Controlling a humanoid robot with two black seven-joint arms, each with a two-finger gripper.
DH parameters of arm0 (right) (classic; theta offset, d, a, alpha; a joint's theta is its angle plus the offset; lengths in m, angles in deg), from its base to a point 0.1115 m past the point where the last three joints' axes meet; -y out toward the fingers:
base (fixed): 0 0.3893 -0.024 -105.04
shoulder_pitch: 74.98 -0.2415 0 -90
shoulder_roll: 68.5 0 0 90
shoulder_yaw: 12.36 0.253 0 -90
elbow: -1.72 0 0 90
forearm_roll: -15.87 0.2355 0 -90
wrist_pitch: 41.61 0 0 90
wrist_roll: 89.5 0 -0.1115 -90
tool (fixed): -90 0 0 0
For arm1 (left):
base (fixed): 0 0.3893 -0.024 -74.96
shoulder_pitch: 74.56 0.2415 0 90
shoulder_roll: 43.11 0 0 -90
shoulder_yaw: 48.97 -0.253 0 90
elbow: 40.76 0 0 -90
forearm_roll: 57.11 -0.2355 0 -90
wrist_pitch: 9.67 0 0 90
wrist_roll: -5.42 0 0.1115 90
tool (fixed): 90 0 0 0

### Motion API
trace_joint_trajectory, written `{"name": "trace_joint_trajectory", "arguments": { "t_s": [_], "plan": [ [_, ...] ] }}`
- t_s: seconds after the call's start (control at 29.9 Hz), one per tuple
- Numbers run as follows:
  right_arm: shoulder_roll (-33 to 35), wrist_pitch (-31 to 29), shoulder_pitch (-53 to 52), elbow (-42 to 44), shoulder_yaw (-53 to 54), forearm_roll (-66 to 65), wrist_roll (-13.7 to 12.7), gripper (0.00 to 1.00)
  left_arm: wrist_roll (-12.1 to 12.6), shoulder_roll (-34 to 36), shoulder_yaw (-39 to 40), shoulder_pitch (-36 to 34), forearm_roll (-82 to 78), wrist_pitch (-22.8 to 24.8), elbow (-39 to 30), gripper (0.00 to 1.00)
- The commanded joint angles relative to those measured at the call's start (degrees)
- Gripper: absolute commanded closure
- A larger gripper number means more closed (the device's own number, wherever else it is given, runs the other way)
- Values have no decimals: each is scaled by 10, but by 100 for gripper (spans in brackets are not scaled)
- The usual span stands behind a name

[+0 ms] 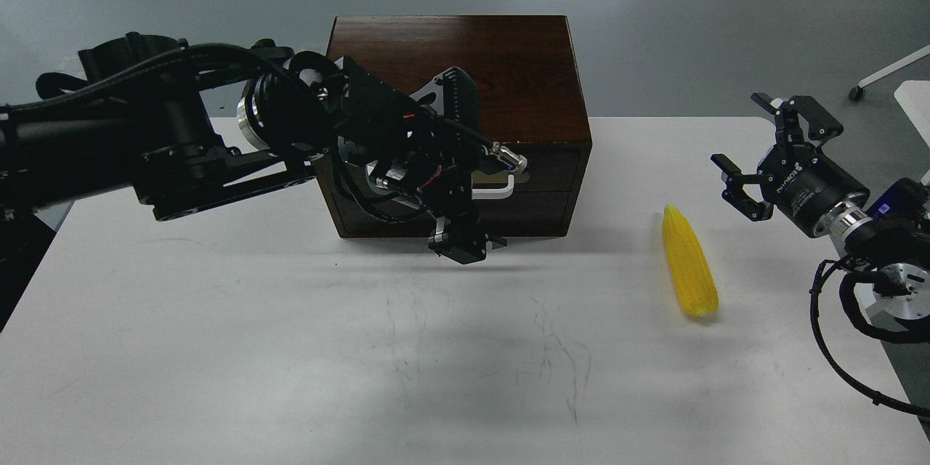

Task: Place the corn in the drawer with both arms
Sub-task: 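Hook the left gripper onto the white drawer handle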

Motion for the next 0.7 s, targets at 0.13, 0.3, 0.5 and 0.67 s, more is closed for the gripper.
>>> {"name": "trace_joint_trajectory", "arguments": {
  "t_s": [0.13, 0.3, 0.5, 0.67],
  "plan": [
    [0, -1, 1, 0, 0, 0, 0, 0, 0, 4, -20, 4, -3, 0, 15, 2],
    [0, -1, 0, 0, 0, 0, 0, 0, 0, 7, -21, 8, -3, 0, 20, 2],
    [-1, 0, 1, 3, 0, 0, 0, 0, 0, 9, -36, 8, -3, 0, 20, 2],
    [-1, -1, 2, 4, 0, 0, 0, 0, 0, 10, -37, 10, -3, 0, 20, 2]
  ]
}}
